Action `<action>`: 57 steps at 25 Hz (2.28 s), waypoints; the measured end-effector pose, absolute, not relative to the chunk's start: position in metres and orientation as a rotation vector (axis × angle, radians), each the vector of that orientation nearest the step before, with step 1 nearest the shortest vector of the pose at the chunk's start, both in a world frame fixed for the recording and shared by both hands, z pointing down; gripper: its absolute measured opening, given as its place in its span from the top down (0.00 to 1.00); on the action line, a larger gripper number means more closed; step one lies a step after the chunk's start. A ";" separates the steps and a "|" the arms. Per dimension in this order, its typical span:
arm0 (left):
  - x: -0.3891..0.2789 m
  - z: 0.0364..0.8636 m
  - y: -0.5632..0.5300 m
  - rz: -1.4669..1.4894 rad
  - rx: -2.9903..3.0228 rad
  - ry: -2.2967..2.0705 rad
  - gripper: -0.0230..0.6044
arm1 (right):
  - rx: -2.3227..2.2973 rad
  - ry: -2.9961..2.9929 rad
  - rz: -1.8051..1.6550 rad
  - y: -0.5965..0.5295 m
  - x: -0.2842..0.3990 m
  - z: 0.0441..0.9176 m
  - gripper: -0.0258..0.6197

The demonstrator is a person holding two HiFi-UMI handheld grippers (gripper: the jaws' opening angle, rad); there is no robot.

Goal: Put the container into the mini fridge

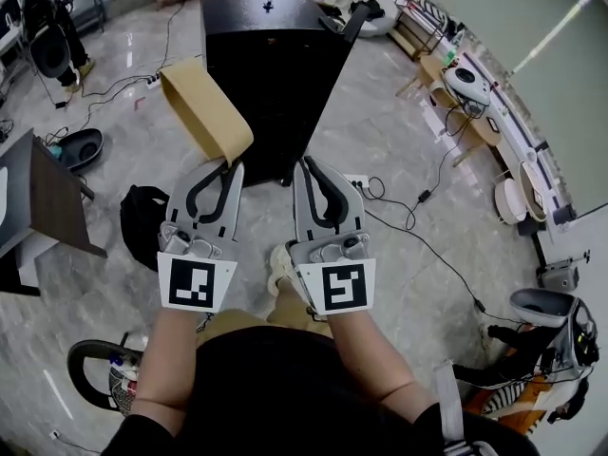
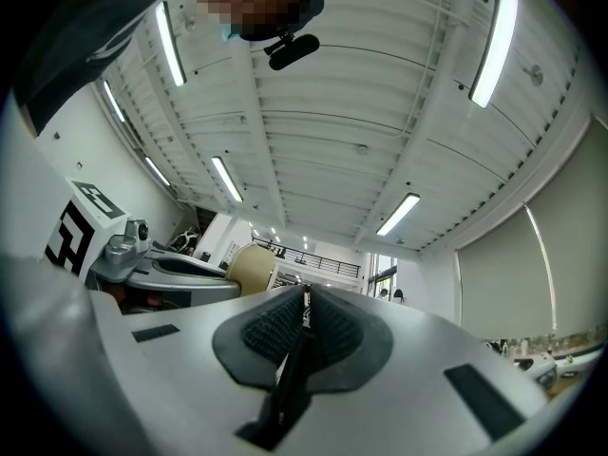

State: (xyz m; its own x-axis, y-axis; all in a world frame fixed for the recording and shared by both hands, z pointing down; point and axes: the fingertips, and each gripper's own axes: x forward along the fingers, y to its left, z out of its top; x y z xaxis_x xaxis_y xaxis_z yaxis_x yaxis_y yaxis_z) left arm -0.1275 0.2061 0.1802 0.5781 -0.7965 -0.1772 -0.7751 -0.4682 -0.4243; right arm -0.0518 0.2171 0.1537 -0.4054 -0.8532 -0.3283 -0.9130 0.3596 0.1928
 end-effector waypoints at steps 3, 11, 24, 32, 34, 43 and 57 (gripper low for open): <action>-0.118 0.178 0.179 -0.084 -2.349 1.270 0.91 | -1.580 2.454 0.504 0.187 -0.044 0.149 0.89; -0.089 0.188 0.103 -0.101 -2.367 1.303 0.91 | -1.539 2.501 0.469 0.112 -0.020 0.153 0.89; -0.043 0.216 -0.010 -0.190 -2.403 1.354 0.91 | -1.476 2.581 0.375 -0.013 0.020 0.174 0.89; -0.018 0.234 -0.066 -0.221 -2.426 1.371 0.91 | -1.444 2.601 0.337 -0.078 0.038 0.187 0.89; -0.014 0.239 -0.079 -0.224 -2.431 1.373 0.91 | -1.437 2.607 0.328 -0.092 0.041 0.191 0.89; 0.003 0.261 -0.115 -0.257 -2.469 1.390 0.91 | -1.427 2.662 0.296 -0.135 0.054 0.215 0.89; 0.002 0.310 -0.150 -0.353 -2.537 1.346 0.91 | -1.485 2.703 0.205 -0.177 0.057 0.265 0.89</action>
State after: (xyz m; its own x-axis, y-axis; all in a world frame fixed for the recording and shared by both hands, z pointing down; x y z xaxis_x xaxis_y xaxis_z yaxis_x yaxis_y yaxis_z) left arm 0.0021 -0.1496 0.3103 0.5446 -0.8331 0.0966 -0.7732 -0.5433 -0.3270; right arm 0.0575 -0.1774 0.2645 -0.5375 -0.8363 -0.1079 -0.8430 0.5300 0.0918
